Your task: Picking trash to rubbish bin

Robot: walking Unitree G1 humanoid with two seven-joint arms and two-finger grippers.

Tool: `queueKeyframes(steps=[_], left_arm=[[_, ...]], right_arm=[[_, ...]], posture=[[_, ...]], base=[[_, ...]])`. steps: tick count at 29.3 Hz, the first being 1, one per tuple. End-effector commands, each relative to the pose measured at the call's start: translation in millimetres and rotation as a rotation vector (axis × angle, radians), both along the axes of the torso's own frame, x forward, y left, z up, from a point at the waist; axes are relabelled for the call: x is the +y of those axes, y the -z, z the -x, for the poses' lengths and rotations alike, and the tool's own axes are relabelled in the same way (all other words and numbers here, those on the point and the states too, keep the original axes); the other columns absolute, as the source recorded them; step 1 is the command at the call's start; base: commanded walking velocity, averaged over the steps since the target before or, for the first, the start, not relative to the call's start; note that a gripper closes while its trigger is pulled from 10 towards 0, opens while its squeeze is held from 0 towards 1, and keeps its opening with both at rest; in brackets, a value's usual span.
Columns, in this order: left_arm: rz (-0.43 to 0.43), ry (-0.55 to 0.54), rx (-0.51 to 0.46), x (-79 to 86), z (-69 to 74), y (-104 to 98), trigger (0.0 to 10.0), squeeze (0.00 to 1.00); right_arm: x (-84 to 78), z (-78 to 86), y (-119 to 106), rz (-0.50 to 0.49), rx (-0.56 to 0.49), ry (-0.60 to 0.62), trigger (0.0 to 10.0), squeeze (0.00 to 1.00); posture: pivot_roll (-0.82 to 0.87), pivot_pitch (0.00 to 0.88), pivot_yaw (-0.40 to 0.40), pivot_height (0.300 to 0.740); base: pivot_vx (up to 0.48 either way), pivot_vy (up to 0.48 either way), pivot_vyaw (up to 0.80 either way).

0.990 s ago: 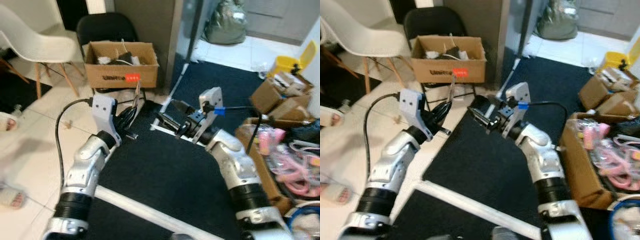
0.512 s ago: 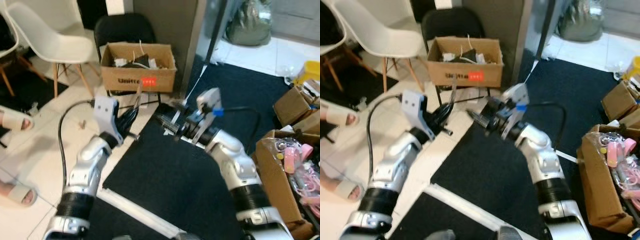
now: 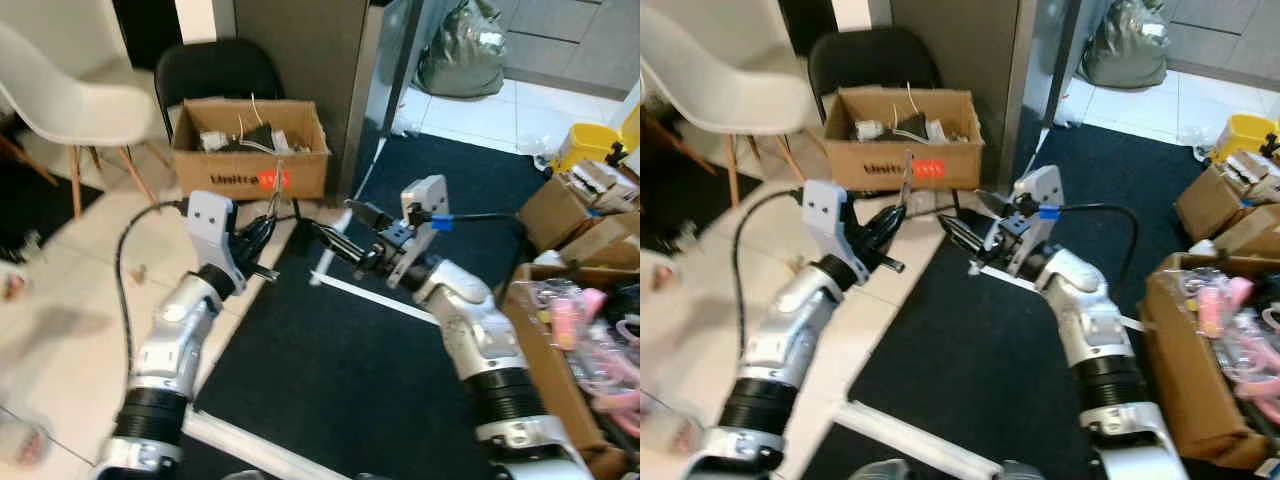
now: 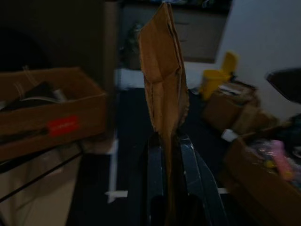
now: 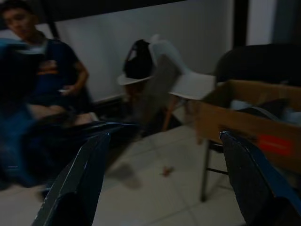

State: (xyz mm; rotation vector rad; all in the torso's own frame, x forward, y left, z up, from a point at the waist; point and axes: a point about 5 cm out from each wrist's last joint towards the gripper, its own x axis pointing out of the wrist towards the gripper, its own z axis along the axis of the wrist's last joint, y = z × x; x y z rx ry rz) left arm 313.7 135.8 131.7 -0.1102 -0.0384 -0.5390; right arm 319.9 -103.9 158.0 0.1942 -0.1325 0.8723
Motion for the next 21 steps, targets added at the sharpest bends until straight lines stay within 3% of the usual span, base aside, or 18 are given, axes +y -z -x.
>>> queueKeyframes(steps=[1,21], left_arm=[[-0.004,-0.004,0.017,2.0,1.0,3.8,10.0,0.00],[-0.004,-0.003,0.019,2.0,1.1,4.1,10.0,0.00]], right_arm=[[-0.8,0.3,1.0,0.009,0.003,-0.002,10.0,0.00],[-0.9,0.6,1.2,0.005,0.004,-0.003,10.0,0.00]], posture=[[0.01,0.000,0.008,0.740],[0.01,0.000,0.008,0.740]], base=[[0.270,0.000,0.00],[0.286,0.000,0.00]])
